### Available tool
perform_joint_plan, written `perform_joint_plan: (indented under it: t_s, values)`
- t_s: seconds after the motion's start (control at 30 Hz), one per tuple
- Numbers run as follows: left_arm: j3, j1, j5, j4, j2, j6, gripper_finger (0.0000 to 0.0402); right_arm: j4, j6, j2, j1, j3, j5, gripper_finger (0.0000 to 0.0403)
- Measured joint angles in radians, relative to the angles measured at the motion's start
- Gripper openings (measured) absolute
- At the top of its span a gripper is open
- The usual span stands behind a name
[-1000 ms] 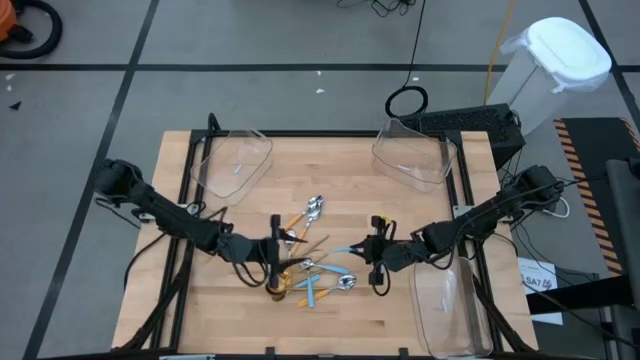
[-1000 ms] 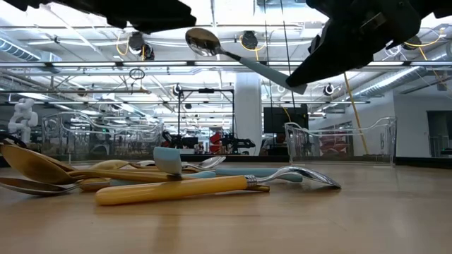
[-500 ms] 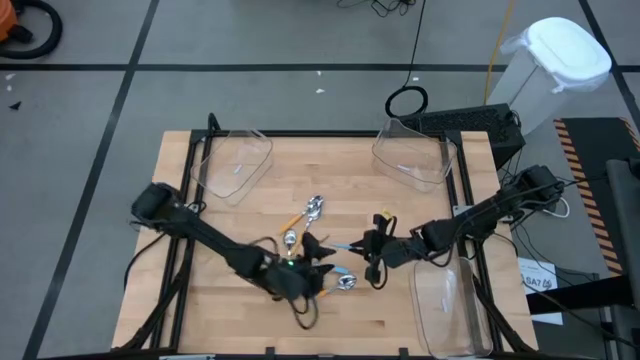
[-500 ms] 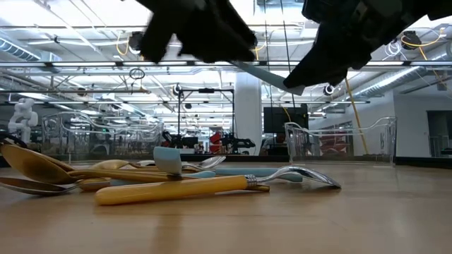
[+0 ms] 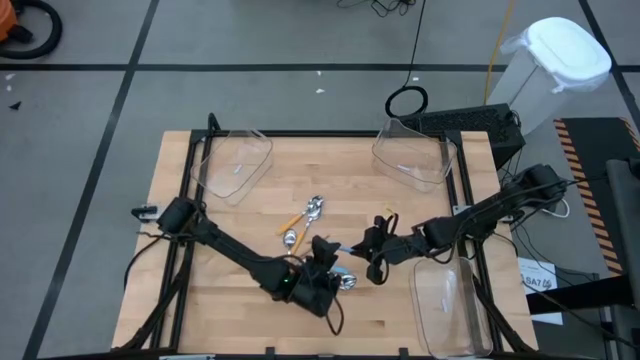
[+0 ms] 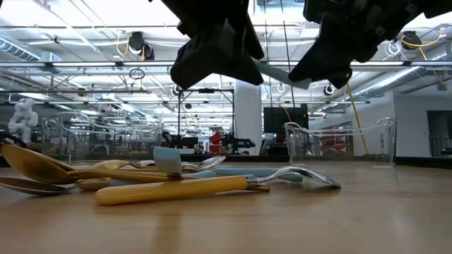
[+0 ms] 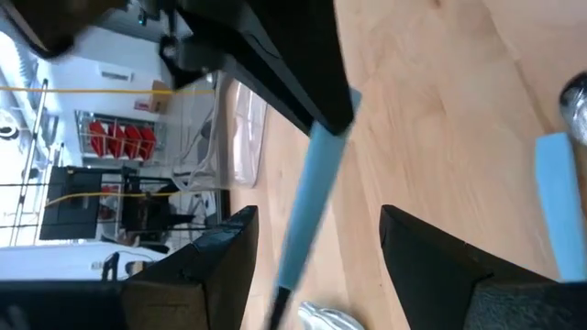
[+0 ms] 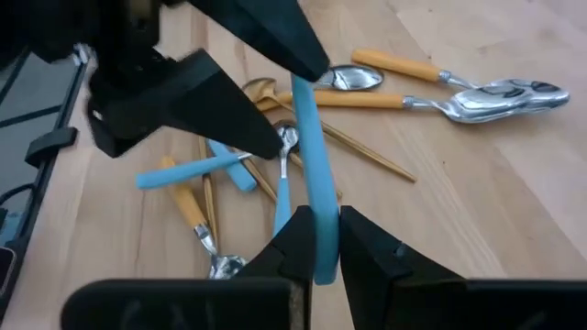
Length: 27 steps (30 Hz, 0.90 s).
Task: Sort silverware by color (type)
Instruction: Put the blue spoon into the top right transparent bin
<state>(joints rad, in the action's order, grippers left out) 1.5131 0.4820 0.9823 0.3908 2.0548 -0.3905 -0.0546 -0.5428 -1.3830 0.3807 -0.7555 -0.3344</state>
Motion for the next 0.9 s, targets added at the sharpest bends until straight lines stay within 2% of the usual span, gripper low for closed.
perform_joint_plan:
  t_s: [0.57,0.9]
  values:
    - [0.0,-0.009,0.04,0.0,0.0,-0.032,0.0223,0.028,-0.03,0.017,0.001,-0.001,0.027,0.0029]
    - [0.0,-0.023,-0.025,0.037,0.0,-0.024,0.0123,0.029,-0.028,0.016,0.001,-0.001,0.052,0.0029]
